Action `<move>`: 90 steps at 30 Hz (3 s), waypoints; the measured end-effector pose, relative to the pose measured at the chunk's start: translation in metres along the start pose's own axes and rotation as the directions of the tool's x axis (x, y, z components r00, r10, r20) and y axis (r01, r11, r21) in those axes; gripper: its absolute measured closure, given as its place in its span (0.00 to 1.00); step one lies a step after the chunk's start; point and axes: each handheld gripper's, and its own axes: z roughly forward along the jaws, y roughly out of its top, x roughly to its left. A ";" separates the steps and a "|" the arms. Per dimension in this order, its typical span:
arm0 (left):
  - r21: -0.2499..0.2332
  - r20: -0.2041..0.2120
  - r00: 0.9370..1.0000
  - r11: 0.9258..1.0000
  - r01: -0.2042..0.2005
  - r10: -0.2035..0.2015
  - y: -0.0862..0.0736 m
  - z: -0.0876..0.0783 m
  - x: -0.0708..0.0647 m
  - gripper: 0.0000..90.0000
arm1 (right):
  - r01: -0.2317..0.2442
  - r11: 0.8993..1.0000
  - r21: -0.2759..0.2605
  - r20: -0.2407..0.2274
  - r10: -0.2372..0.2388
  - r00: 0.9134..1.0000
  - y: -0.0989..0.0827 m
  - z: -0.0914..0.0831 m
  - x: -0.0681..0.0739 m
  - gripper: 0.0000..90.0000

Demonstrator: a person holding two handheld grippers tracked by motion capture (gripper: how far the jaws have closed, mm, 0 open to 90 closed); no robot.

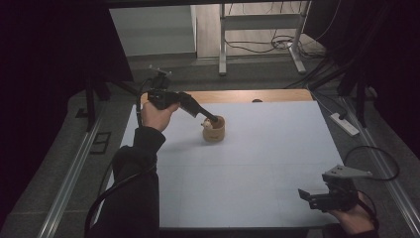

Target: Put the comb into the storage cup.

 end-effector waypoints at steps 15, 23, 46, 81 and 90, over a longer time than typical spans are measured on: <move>0.029 -0.014 1.000 1.000 0.005 -0.005 0.003 0.015 0.001 0.93 | -0.001 1.000 0.006 -0.007 0.001 1.000 0.000 0.001 0.000 0.00; 0.051 -0.019 1.000 0.999 0.009 -0.008 0.003 0.023 0.003 0.93 | 0.005 1.000 0.014 -0.010 -0.004 1.000 0.000 0.001 0.000 0.00; 0.086 -0.005 0.999 0.995 0.050 -0.049 0.005 0.045 0.012 0.93 | 0.002 1.000 0.024 -0.020 -0.001 1.000 0.001 0.002 -0.001 0.00; -0.013 -0.018 0.993 0.993 0.118 -0.118 -0.001 0.044 0.030 0.69 | 0.002 1.000 0.027 -0.020 -0.001 1.000 0.000 0.002 -0.001 0.00; -0.069 -0.027 0.997 0.995 0.077 -0.079 -0.004 0.036 0.029 0.42 | 0.004 1.000 0.027 -0.019 -0.003 1.000 0.000 0.002 -0.001 0.00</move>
